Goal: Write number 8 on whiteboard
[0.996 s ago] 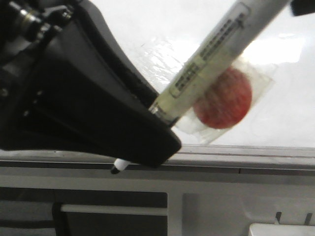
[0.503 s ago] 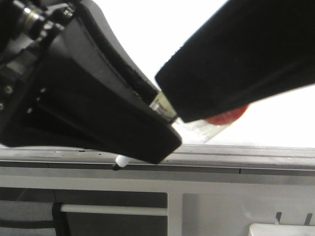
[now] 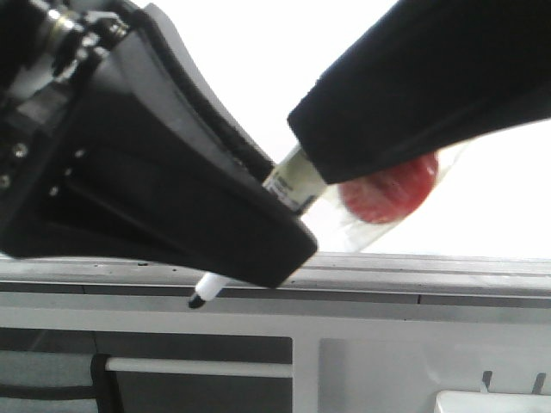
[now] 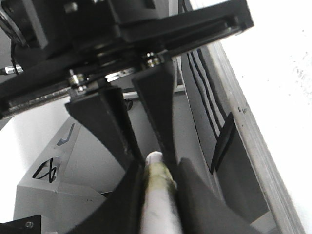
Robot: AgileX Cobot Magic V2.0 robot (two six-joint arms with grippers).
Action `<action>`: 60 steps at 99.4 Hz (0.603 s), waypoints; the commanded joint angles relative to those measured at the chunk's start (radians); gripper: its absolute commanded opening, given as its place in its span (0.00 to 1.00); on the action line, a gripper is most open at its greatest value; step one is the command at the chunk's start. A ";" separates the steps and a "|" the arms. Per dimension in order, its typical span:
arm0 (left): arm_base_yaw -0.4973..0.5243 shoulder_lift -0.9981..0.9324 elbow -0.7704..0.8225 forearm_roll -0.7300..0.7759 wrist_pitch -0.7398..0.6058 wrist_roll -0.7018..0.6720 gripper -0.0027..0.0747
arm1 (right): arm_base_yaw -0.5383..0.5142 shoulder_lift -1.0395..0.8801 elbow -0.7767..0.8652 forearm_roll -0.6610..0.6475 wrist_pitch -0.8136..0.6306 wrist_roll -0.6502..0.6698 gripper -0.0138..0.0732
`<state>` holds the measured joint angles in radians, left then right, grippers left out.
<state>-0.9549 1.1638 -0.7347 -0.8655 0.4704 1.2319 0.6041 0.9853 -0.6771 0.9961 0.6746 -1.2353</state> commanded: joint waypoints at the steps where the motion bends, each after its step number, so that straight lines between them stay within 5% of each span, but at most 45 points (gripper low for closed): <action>1: -0.006 -0.023 -0.033 -0.013 -0.055 0.040 0.01 | 0.004 -0.010 -0.031 0.099 -0.003 0.021 0.09; 15: -0.006 -0.025 -0.033 -0.031 -0.096 0.030 0.08 | 0.004 -0.013 -0.031 0.098 -0.042 0.021 0.09; 40: 0.010 -0.112 -0.033 -0.112 -0.163 -0.068 0.67 | 0.004 -0.094 -0.007 0.014 -0.155 0.021 0.09; 60: 0.090 -0.355 0.022 -0.112 -0.176 -0.150 0.62 | 0.004 -0.287 0.104 -0.045 -0.280 0.021 0.09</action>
<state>-0.8995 0.9230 -0.7117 -0.9446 0.3400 1.1310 0.6041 0.7812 -0.5904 0.9519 0.4807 -1.2130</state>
